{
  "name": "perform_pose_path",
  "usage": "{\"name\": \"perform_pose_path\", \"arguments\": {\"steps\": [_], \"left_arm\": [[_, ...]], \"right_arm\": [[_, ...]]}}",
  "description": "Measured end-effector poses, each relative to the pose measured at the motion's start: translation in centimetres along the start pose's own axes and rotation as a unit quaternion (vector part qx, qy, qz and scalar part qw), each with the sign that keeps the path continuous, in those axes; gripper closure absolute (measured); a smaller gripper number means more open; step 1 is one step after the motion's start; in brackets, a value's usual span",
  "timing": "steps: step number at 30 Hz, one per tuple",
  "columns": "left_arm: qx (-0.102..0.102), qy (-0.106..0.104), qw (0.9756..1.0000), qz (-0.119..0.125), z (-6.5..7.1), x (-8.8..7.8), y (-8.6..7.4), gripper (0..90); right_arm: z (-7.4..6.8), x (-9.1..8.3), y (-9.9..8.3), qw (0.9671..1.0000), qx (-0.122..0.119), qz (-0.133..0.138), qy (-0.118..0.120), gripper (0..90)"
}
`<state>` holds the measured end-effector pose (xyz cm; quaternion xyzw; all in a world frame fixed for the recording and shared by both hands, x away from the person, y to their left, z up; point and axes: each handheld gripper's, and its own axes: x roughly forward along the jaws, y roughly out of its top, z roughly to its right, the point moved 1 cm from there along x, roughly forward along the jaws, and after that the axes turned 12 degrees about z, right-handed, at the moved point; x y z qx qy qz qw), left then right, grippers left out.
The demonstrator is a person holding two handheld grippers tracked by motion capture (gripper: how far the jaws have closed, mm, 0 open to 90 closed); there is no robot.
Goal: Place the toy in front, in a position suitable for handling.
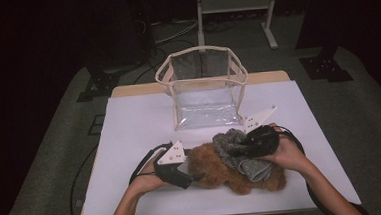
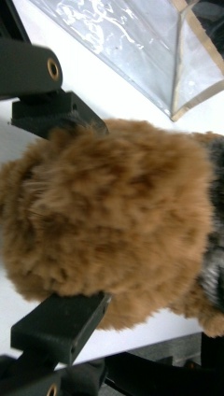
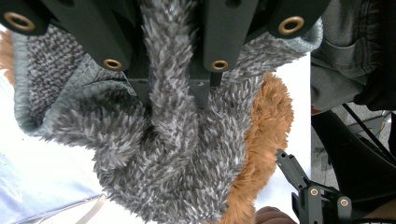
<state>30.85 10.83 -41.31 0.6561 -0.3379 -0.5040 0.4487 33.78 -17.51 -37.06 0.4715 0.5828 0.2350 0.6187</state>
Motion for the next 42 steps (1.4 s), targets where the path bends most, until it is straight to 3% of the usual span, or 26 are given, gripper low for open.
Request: {"name": "perform_pose_path", "arguments": {"steps": [7, 13, 18, 25, 28, 34, 37, 39, 42], "left_arm": [[-0.025, -0.018, 0.9995, 0.006, -0.5, 0.2, -1.2, 15.6], [-0.039, -0.026, 0.9988, -0.012, -0.4, 2.2, -2.0, 3.9], [-0.047, -0.01, 0.9988, 0.01, -0.4, 2.0, -1.3, 26.3], [-0.019, 0.003, 0.9989, 0.044, -0.2, -0.5, 2.2, 35.0], [0.015, 0.017, 0.9989, 0.041, 0.1, -2.7, 4.7, 35.1], [0.079, 0.04, 0.9955, 0.035, 0.2, -7.7, 9.6, 35.1], [0.097, 0.042, 0.9941, 0.027, 0.1, -9.2, 11.2, 35.0], [0.088, 0.029, 0.9954, 0.023, -0.1, -8.8, 11.2, 34.9], [0.083, 0.02, 0.9963, 0.014, -0.3, -7.1, 10.1, 34.8]], "right_arm": [[0.2, 0.0, -0.2, 1.0, 0.0, -0.003, -0.003, 78.2], [0.1, 0.0, -0.3, 1.0, 0.003, -0.006, -0.001, 78.3], [-0.2, 0.0, -0.3, 1.0, 0.006, -0.003, -0.003, 78.4], [-0.4, -0.3, 1.2, 0.9982, 0.011, 0.058, 0.01, 78.8], [-0.9, -0.5, 2.4, 0.9958, 0.007, 0.088, 0.021, 78.9], [-2.3, -0.5, 5.6, 0.9849, 0.002, 0.167, 0.047, 79.1], [-2.8, -0.2, 6.6, 0.9817, 0.0, 0.181, 0.06, 78.9], [-2.9, -0.1, 6.5, 0.9827, 0.002, 0.175, 0.061, 78.8], [-2.4, -0.3, 5.3, 0.9877, 0.007, 0.149, 0.046, 78.6]]}}
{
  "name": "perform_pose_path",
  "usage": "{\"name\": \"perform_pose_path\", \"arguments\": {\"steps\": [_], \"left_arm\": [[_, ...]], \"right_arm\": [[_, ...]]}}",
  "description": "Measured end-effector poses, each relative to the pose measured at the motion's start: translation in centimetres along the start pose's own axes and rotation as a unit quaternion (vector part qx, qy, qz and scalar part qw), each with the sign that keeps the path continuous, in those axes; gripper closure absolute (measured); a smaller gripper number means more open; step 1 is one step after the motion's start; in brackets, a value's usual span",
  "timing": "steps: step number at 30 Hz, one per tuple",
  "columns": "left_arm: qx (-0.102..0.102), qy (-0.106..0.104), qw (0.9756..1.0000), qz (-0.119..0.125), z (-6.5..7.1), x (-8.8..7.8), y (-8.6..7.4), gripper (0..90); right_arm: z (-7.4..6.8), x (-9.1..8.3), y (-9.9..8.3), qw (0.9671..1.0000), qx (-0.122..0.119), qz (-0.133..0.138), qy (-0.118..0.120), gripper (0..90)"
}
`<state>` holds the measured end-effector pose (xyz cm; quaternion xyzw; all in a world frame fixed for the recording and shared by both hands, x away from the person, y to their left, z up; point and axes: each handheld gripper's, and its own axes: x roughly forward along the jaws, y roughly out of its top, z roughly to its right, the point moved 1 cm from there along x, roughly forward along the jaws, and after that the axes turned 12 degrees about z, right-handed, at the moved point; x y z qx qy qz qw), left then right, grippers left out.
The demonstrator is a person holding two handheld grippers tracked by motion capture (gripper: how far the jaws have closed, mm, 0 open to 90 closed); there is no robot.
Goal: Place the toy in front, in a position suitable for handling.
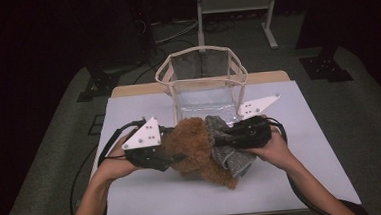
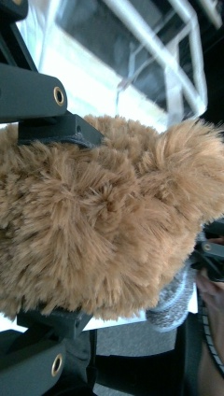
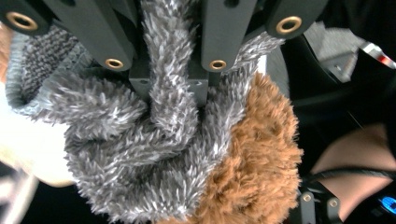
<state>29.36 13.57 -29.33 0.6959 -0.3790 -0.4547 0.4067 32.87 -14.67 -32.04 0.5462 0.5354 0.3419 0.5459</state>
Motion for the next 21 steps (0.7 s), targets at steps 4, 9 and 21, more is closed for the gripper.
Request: {"name": "perform_pose_path", "arguments": {"steps": [4, 9, 21], "left_arm": [[-0.01, -0.017, 0.9996, 0.022, -0.1, 2.2, 0.0, 34.8], [0.017, -0.026, 0.9995, 0.01, 0.0, 5.2, 2.4, 34.5], [0.031, -0.057, 0.9978, 0.007, 0.5, 10.1, 4.6, 29.1]], "right_arm": [[0.6, -3.0, 0.3, 0.9998, 0.002, -0.003, -0.019, 78.4], [-0.5, -5.0, 4.6, 0.998, -0.049, -0.01, -0.038, 78.2], [-1.3, -5.6, 7.8, 0.9861, -0.106, -0.109, -0.066, 78.9]]}}
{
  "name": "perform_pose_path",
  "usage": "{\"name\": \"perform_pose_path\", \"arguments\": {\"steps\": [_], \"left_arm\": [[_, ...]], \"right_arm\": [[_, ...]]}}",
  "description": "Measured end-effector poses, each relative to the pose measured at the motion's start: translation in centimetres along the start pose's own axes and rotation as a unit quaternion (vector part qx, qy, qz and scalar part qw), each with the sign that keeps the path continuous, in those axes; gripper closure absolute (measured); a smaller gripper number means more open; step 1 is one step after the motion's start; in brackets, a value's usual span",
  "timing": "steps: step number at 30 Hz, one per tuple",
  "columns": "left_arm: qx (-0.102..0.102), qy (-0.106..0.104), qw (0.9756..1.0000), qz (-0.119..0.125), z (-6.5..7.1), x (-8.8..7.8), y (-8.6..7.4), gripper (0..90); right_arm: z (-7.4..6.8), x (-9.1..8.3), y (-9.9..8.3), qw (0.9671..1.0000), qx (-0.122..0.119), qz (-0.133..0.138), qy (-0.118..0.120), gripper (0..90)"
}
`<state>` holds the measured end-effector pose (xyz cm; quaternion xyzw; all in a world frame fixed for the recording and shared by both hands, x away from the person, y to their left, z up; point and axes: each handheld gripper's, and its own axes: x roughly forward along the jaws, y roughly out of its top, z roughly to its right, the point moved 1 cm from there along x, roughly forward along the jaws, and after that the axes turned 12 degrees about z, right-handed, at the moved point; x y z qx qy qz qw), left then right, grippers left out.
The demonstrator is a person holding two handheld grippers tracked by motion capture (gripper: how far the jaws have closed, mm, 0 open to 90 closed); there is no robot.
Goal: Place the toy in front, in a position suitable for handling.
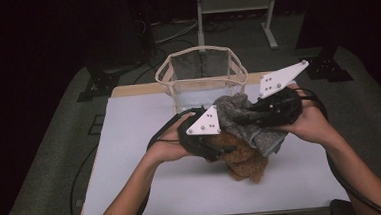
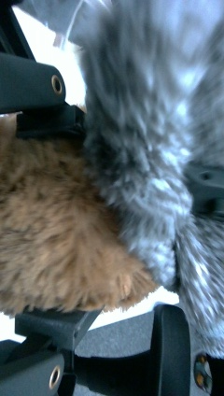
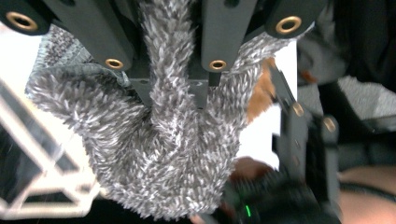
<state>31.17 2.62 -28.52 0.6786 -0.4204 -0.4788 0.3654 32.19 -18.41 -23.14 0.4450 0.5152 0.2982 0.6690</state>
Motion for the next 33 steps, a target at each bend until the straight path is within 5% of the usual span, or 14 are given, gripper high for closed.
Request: {"name": "perform_pose_path", "arguments": {"steps": [4, 15, 19, 24, 30, 33], "left_arm": [[-0.007, -0.013, 0.9999, 0.004, 0.1, 0.8, 0.1, 21.8], [-0.032, 0.017, 0.9991, 0.02, -0.2, -0.7, -1.0, 15.0], [-0.05, 0.012, 0.9986, 0.016, 0.1, -0.1, -2.3, 12.6], [-0.067, 0.011, 0.9968, 0.042, 0.3, 1.1, -3.7, 5.3], [-0.063, 0.043, 0.9933, 0.087, 0.5, 1.1, -4.0, 30.8], [-0.057, 0.055, 0.992, 0.098, 0.4, 0.6, -3.5, 34.5]], "right_arm": [[0.3, -0.3, -1.4, 0.9993, 0.003, -0.037, 0.002, 79.4], [0.9, -2.1, -2.9, 0.9994, 0.026, -0.01, -0.019, 79.2], [1.2, -2.4, -3.3, 0.9993, 0.035, 0.0, -0.015, 79.2], [1.2, -2.5, -3.7, 0.999, 0.041, 0.007, -0.013, 79.1], [1.3, -2.9, -3.8, 0.9982, 0.052, 0.026, -0.016, 79.0], [1.3, -3.2, -3.2, 0.997, 0.056, 0.051, -0.013, 79.0]]}}
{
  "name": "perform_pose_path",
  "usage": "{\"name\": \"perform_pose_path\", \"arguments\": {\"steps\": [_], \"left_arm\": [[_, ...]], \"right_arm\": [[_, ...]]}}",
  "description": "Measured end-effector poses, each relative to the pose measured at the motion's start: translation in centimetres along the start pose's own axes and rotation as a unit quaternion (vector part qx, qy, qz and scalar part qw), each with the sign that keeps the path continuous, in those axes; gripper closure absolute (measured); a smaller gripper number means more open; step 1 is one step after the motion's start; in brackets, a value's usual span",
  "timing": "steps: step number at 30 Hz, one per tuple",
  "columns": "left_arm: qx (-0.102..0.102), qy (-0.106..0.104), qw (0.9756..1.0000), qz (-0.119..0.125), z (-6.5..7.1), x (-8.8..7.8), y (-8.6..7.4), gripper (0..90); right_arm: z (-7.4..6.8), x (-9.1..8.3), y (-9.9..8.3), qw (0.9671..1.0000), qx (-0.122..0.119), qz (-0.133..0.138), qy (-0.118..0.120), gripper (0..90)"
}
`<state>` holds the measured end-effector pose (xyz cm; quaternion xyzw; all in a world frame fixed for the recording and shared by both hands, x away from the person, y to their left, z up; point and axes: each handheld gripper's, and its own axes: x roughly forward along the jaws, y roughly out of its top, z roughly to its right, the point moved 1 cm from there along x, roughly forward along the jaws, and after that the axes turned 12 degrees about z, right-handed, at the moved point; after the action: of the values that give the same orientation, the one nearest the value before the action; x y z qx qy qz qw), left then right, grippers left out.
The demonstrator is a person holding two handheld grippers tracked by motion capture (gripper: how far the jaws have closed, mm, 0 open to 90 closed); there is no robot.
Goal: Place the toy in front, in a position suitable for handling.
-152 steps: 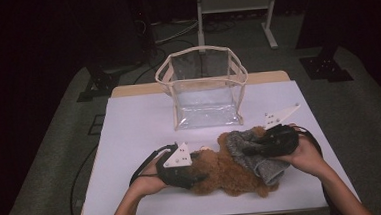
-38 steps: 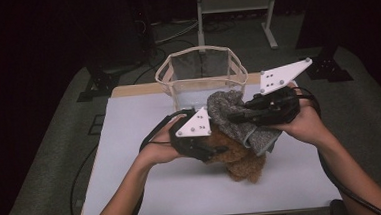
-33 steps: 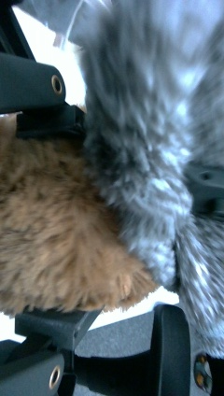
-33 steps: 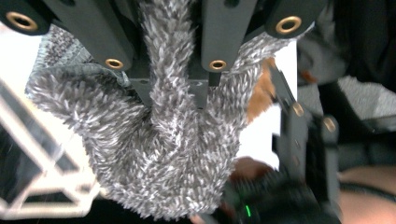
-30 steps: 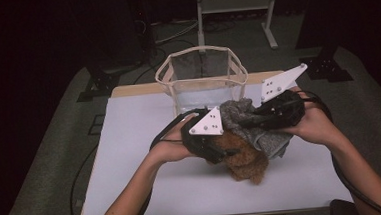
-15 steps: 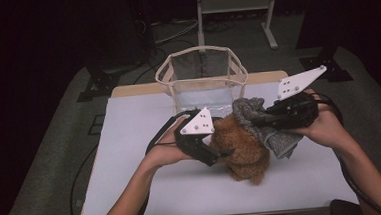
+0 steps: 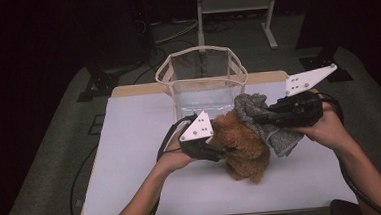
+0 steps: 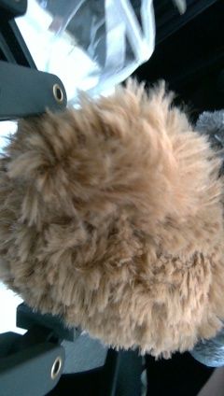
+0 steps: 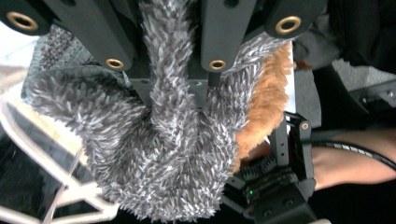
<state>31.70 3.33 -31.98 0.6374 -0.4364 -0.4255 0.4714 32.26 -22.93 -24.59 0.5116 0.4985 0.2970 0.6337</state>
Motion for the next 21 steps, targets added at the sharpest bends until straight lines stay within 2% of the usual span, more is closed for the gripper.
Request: {"name": "perform_pose_path", "arguments": {"steps": [1, 5, 9, 12, 16, 18, 21], "left_arm": [[0.007, 0.01, 0.9999, 0.01, -0.1, -0.5, 0.6, 35.7], [0.006, 0.014, 0.9998, 0.016, -0.7, -1.7, 1.7, 36.7], [0.017, 0.019, 0.9996, 0.01, -1.0, -3.6, 2.9, 37.2], [0.02, 0.016, 0.9997, 0.003, -1.0, -4.7, 3.3, 37.1], [0.023, 0.009, 0.9997, -0.005, -0.6, -4.8, 2.8, 37.0], [0.024, 0.002, 0.9997, -0.001, -0.3, -4.4, 2.6, 36.9], [0.026, -0.001, 0.9996, -0.005, -0.1, -3.9, 2.4, 36.7]], "right_arm": [[0.0, 0.0, 0.3, 1.0, 0.0, 0.007, 0.002, 79.0], [-0.2, 0.2, 1.5, 0.9998, -0.008, 0.019, 0.002, 79.0], [-0.5, 1.0, 2.9, 0.9993, -0.015, 0.033, 0.011, 79.0], [-0.8, 1.7, 3.6, 0.9988, -0.018, 0.037, 0.026, 79.0], [-1.1, 2.9, 4.2, 0.9985, -0.026, 0.016, 0.044, 78.9], [-1.4, 3.6, 5.0, 0.9974, -0.028, 0.007, 0.066, 78.9], [-2.1, 5.0, 6.0, 0.9955, -0.046, -0.019, 0.08, 78.8]]}}
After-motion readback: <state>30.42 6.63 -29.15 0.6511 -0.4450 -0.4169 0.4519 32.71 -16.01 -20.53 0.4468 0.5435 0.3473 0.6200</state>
